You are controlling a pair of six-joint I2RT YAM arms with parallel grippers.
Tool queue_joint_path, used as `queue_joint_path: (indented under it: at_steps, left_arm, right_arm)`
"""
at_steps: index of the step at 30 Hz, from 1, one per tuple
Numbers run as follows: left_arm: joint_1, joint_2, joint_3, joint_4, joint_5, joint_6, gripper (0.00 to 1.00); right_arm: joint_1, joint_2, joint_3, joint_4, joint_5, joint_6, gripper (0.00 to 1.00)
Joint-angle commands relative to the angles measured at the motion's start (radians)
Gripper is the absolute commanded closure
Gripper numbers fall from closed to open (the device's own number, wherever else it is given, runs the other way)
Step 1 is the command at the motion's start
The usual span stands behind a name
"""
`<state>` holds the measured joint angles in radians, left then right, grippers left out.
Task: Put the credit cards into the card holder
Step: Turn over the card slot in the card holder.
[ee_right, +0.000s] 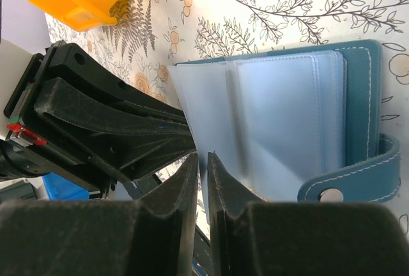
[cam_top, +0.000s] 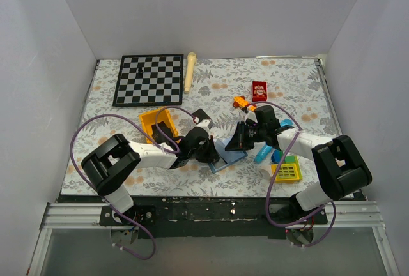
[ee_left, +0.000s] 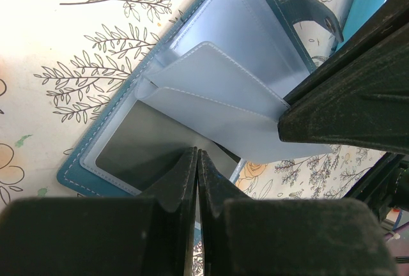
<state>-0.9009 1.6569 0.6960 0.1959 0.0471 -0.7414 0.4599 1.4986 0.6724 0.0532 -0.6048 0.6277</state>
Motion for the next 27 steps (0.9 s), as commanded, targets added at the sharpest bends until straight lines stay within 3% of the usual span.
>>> queue_joint_path:
  at_steps: [1,16,27]
  left_arm:
    - [-0.006,0.023,-0.029,-0.139,-0.033,0.027,1.0]
    - [-0.004,0.021,-0.03,-0.141,-0.033,0.027,1.0]
    - [-0.004,0.008,-0.032,-0.147,-0.033,0.023,1.0]
  right_arm:
    - [-0.004,-0.034,0.004,0.004,0.002,-0.006,0.81]
    - [-0.013,-0.049,0.007,-0.009,0.008,-0.011,0.8]
    - [-0.017,-0.051,0.003,-0.006,0.002,-0.011,0.93]
